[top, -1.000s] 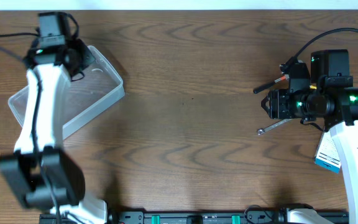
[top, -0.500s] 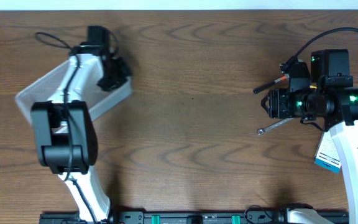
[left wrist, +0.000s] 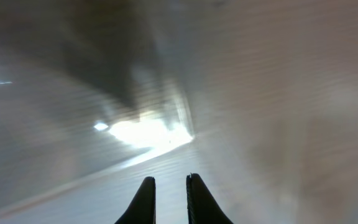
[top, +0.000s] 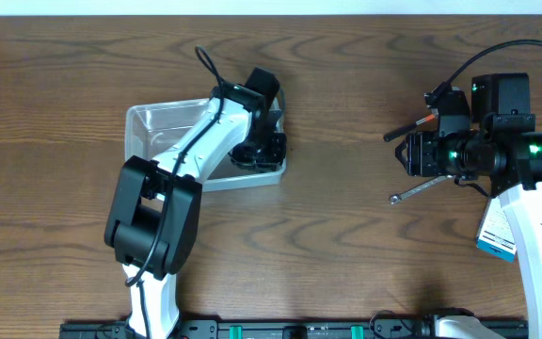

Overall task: Pack container
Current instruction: 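Drag the clear container with the left gripper toward table center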

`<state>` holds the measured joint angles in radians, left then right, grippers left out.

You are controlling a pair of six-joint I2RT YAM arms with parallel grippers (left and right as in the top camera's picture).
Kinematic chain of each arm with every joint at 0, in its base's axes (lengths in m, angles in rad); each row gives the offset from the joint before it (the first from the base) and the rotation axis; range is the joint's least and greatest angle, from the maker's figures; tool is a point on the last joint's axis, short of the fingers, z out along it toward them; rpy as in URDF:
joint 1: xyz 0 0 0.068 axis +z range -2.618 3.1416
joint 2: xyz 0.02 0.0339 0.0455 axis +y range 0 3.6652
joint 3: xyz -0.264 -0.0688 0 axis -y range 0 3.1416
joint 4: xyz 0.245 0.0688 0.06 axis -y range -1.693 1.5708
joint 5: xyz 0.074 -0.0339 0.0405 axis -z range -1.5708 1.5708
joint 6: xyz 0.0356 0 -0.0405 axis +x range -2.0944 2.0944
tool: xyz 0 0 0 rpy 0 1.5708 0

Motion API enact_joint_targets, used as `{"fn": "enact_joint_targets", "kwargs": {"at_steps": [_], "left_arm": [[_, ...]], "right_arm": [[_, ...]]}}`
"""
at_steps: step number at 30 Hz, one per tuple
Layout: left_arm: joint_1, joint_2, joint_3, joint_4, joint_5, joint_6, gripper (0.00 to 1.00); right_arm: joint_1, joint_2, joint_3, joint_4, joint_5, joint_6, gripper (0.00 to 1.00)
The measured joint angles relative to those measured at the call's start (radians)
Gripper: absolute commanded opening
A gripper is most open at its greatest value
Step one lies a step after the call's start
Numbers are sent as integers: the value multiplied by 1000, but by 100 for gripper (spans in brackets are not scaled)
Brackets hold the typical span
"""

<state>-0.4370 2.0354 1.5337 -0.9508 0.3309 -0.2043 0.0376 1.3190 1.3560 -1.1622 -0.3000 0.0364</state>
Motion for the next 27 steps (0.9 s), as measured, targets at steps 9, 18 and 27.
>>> {"fn": "enact_joint_targets", "kwargs": {"at_steps": [9, 18, 27], "left_arm": [[302, -249, 28, -44, -337, 23, 45], [792, -446, 60, -183, -438, -8, 41], [875, -292, -54, -298, -373, -92, 20]], "right_arm": [[0, 0, 0, -12, 1, -20, 54], [0, 0, 1, -26, 8, -33, 54], [0, 0, 1, -26, 8, -41, 54]]}}
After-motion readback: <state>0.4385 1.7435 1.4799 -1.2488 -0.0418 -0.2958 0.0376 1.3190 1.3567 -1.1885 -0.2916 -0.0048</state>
